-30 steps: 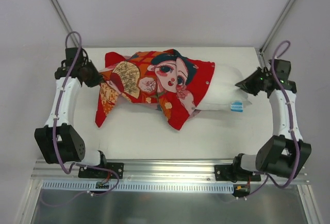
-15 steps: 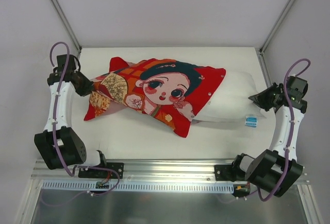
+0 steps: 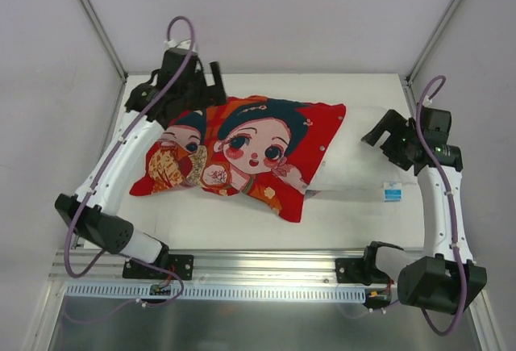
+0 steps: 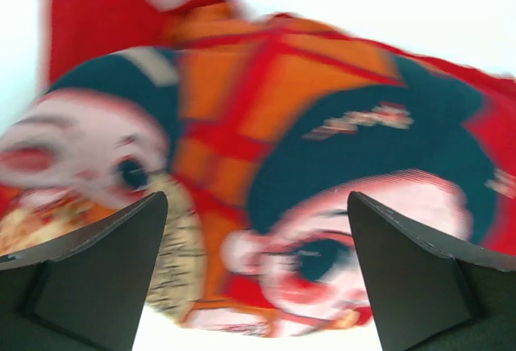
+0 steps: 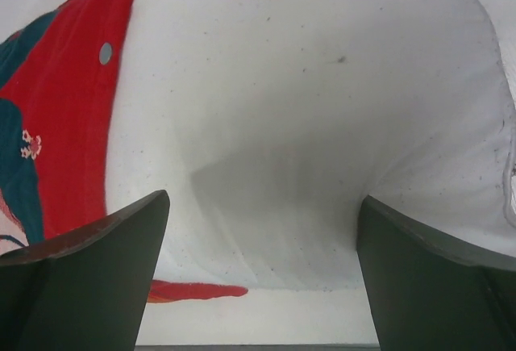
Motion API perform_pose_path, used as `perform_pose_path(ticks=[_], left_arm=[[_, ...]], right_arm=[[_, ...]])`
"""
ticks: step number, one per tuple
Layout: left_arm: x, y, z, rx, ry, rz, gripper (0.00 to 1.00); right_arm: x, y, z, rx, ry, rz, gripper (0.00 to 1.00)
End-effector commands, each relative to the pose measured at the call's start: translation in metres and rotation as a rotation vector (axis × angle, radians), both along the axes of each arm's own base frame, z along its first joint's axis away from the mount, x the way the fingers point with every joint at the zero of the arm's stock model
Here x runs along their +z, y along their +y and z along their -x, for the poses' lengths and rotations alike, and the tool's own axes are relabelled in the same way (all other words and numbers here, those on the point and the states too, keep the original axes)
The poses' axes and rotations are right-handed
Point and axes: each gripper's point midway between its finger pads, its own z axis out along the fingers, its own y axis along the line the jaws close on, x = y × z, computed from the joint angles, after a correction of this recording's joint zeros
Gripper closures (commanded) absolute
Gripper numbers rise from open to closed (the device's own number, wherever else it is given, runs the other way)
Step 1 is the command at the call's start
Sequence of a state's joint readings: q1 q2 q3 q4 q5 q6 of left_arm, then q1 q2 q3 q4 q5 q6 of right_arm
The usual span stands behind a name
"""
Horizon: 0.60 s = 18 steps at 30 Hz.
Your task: Remove the pillowcase from the pillow
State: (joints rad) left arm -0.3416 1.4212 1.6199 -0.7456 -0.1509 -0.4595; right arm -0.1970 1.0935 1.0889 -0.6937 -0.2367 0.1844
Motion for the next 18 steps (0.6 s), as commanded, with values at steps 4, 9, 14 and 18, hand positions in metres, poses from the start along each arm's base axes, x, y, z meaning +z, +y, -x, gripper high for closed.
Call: perform_pose_path(ticks=[4, 9, 14, 18], left_arm=[[0.02, -0.141, 0.007, -0.361, -0.056, -0.07, 0.09], [0.002, -0.226, 0.023, -0.558, -0.011, -0.094, 0.07], [-0.029, -0.26, 0.045, -0.652, 0.05, -0.15, 0.05], [-0.046, -0.272, 0.052, -0.691, 0.077, -0.176, 0.05]], right_arm=[[-0.004, 0.024, -0.008, 0.107, 0.013, 0.036, 0.04], [-0.044, 0.077, -0.003, 0.304, 0.098, -0.18, 0.4], [-0.055, 0.097, 0.014, 0.354, 0.07, -0.148, 0.99], [-0.05, 0.095, 0.024, 0.349, 0.023, -0.134, 0.99]])
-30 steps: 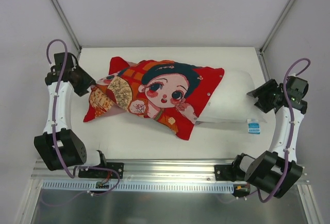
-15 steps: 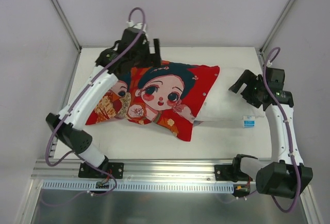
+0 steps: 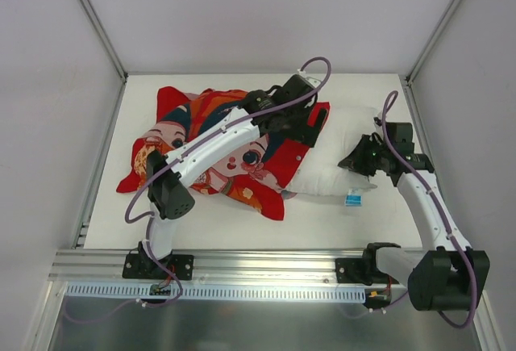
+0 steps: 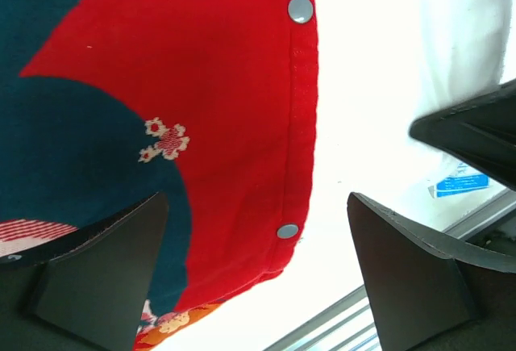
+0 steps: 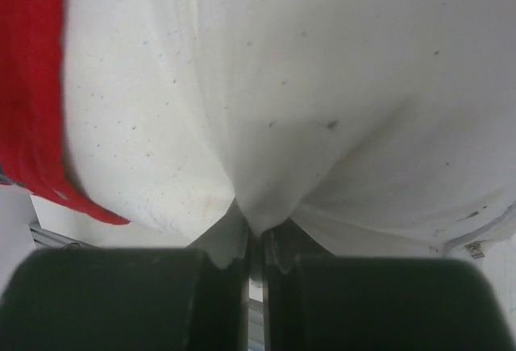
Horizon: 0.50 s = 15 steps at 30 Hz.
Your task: Remove the pillowcase from the pillow
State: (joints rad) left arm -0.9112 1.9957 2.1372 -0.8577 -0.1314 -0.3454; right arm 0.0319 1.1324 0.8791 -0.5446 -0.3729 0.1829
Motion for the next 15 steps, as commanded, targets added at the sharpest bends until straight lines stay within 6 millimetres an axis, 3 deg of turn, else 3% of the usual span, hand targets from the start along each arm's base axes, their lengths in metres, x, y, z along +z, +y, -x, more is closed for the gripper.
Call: perform_pose_path(ticks=[1, 6, 10, 14, 15], left_arm=[[0.011, -0.004, 0.003, -0.044, -0.028, -0.005, 0.05], [-0.017, -0.012, 0.005, -0.064, -0.017, -0.077, 0.06], [-0.059, -0.007, -0.004, -0.016, 0.017, -0.184, 0.16], [-0.076, -0.001, -0.009, 0.029, 0.022, -0.239, 0.5], [-0.075, 0.004, -0.013, 0.052, 0.009, -0.25, 0.71]], right_arm=[[0.013, 0.008, 0.006, 0.025, -0.063, -0.037, 0.99], [0.012, 0.012, 0.014, 0.032, -0.057, -0.059, 0.99], [0.014, 0.011, 0.018, 0.025, -0.064, -0.052, 0.99], [0.016, 0.008, 0.023, 0.015, -0.07, -0.038, 0.99], [0.014, 0.006, 0.024, 0.009, -0.063, -0.03, 0.99]])
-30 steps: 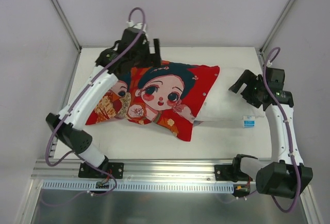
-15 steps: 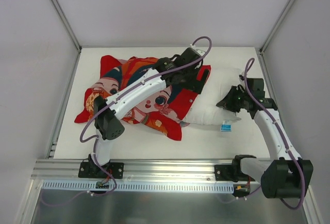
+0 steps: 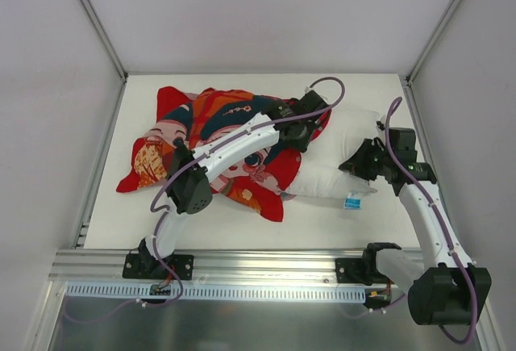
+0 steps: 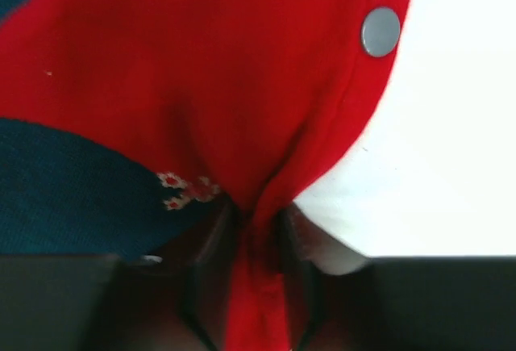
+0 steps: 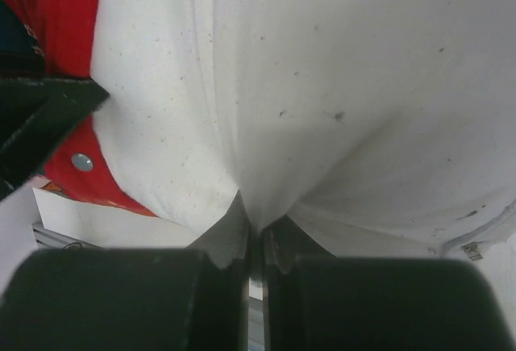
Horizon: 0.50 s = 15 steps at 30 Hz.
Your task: Remove the pillowcase from the pillow
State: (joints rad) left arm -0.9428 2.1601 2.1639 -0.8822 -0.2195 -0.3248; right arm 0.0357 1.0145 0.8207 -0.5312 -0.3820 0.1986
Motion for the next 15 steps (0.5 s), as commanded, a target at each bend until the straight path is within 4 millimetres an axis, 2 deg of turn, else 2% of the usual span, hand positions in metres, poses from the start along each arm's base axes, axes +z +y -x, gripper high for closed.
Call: perform_pose_path(ticks=[1, 2, 3, 5, 6, 7, 8, 9, 10, 11, 12, 13, 14, 15], left_arm=[[0.005, 0.024, -0.013, 0.082, -0.062, -0.09, 0.78], [0.011, 0.032, -0.018, 0.111, -0.08, -0.096, 0.84], [0.028, 0.05, -0.032, 0.184, -0.104, -0.072, 0.92], [0.041, 0.079, -0.045, 0.273, -0.112, -0.057, 0.95], [0.061, 0.095, -0.05, 0.331, -0.119, 0.001, 0.97], [0.057, 0.126, -0.063, 0.405, -0.075, 0.018, 1.0], [0.059, 0.145, -0.068, 0.448, -0.058, 0.038, 1.0], [0.072, 0.165, -0.072, 0.502, -0.059, 0.079, 1.0], [0.063, 0.204, -0.082, 0.594, -0.035, 0.061, 1.0], [0.061, 0.224, -0.084, 0.638, -0.026, 0.059, 1.0], [0.069, 0.244, -0.084, 0.68, -0.039, 0.07, 1.0], [0.061, 0.265, -0.082, 0.724, -0.02, 0.052, 1.0], [0.059, 0.299, -0.085, 0.808, -0.008, 0.06, 1.0], [0.069, 0.318, -0.081, 0.857, -0.016, 0.095, 1.0]], right_arm=[[0.002, -0.002, 0.011, -0.01, 0.0, 0.017, 0.99], [-0.002, -0.006, 0.014, -0.023, 0.014, 0.037, 0.99], [-0.009, -0.016, 0.014, -0.065, 0.03, 0.081, 0.99], [-0.018, -0.027, 0.018, -0.111, 0.062, 0.118, 0.99], [-0.023, -0.034, 0.021, -0.145, 0.081, 0.124, 0.99], [-0.03, -0.035, 0.025, -0.154, 0.102, 0.12, 0.99], [-0.031, -0.042, 0.026, -0.188, 0.102, 0.115, 0.99], [-0.033, -0.051, 0.026, -0.233, 0.104, 0.106, 0.99], [-0.036, -0.056, 0.029, -0.256, 0.109, 0.104, 0.99], [-0.033, -0.062, 0.031, -0.282, 0.095, 0.102, 0.99], [-0.032, -0.073, 0.032, -0.323, 0.091, 0.107, 0.99], [-0.031, -0.078, 0.034, -0.342, 0.088, 0.111, 0.99], [-0.028, -0.083, 0.037, -0.358, 0.088, 0.12, 0.99], [-0.024, -0.093, 0.039, -0.396, 0.075, 0.13, 0.99]])
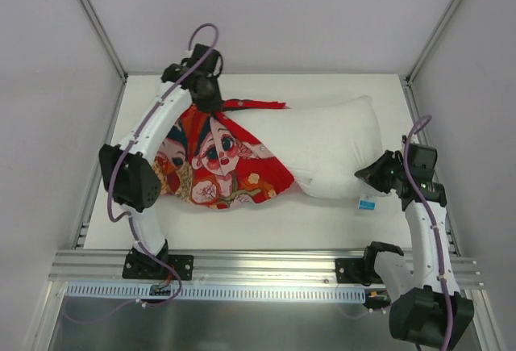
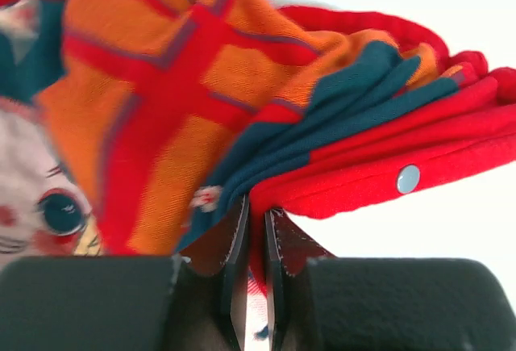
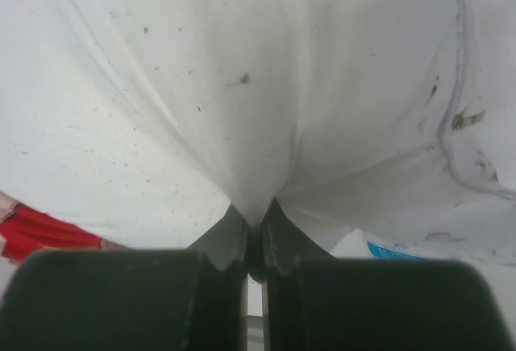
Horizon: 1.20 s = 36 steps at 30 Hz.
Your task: Remove the pillowcase from the pillow
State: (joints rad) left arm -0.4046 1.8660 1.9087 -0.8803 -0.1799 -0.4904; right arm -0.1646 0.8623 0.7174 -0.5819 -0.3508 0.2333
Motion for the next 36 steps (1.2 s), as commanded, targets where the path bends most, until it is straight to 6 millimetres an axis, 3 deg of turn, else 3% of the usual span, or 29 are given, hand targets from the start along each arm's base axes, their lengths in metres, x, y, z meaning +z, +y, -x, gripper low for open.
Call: perform_pose_path(ticks=[1, 2, 5, 7, 17, 18, 19, 20, 21, 22, 23, 25, 27, 28, 30, 31, 33, 34, 36], left_arm=[[0.018, 0.102, 0.023, 0.251, 0.016, -0.043, 1.0], [0.027, 0.127, 0.025, 0.31, -0.002, -0.004, 1.0], [0.034, 0.143, 0.029, 0.328, -0.028, 0.025, 1.0], [0.04, 0.131, 0.029, 0.269, -0.046, 0.074, 1.0], [0.021, 0.051, 0.02, 0.012, 0.009, 0.113, 1.0], [0.017, 0.032, 0.018, -0.048, 0.03, 0.143, 1.0], [0.024, 0.022, 0.019, -0.075, 0.02, 0.164, 1.0], [0.017, 0.011, 0.013, -0.103, 0.037, 0.173, 1.0], [0.013, 0.002, 0.011, -0.124, 0.049, 0.181, 1.0], [-0.001, -0.013, 0.009, -0.153, 0.085, 0.181, 1.0], [0.001, -0.021, 0.005, -0.167, 0.079, 0.186, 1.0], [-0.006, -0.04, 0.005, -0.211, 0.102, 0.205, 1.0], [-0.01, -0.056, 0.001, -0.24, 0.12, 0.242, 1.0], [-0.009, -0.066, 0.001, -0.259, 0.123, 0.262, 1.0], [-0.004, -0.072, 0.0, -0.274, 0.109, 0.265, 1.0], [-0.001, -0.073, 0.001, -0.279, 0.099, 0.262, 1.0], [0.007, -0.073, 0.0, -0.284, 0.077, 0.26, 1.0], [0.011, -0.072, 0.001, -0.289, 0.065, 0.255, 1.0], [0.015, -0.07, 0.001, -0.294, 0.052, 0.247, 1.0]], right_arm=[[-0.007, -0.047, 0.022, -0.159, 0.074, 0.137, 0.99], [-0.003, -0.051, 0.023, -0.178, 0.063, 0.141, 0.99], [0.005, -0.05, 0.022, -0.177, 0.047, 0.128, 0.99], [0.01, -0.044, 0.017, -0.167, 0.028, 0.094, 0.99], [0.068, -0.028, 0.008, -0.108, -0.175, 0.072, 0.99], [0.074, -0.028, 0.009, -0.107, -0.171, 0.086, 0.9], [0.078, -0.027, 0.011, -0.095, -0.166, 0.094, 0.77], [0.081, -0.03, 0.012, -0.084, -0.16, 0.126, 0.62], [0.084, -0.031, 0.014, -0.075, -0.156, 0.144, 0.46], [0.09, -0.034, 0.018, -0.077, -0.148, 0.169, 0.16], [0.093, -0.036, 0.02, -0.069, -0.15, 0.199, 0.04], [0.108, -0.043, 0.02, -0.1, -0.166, 0.234, 0.04], [0.122, -0.041, 0.008, -0.086, -0.181, 0.226, 0.04], [0.136, -0.033, -0.004, -0.045, -0.197, 0.235, 0.04], [0.145, -0.021, -0.015, 0.01, -0.198, 0.267, 0.04], [0.155, -0.003, -0.02, 0.077, -0.223, 0.289, 0.04], [0.145, 0.018, -0.032, 0.179, -0.192, 0.318, 0.04], [0.14, 0.04, -0.031, 0.262, -0.19, 0.348, 0.04], [0.123, 0.062, -0.033, 0.359, -0.15, 0.403, 0.04]])
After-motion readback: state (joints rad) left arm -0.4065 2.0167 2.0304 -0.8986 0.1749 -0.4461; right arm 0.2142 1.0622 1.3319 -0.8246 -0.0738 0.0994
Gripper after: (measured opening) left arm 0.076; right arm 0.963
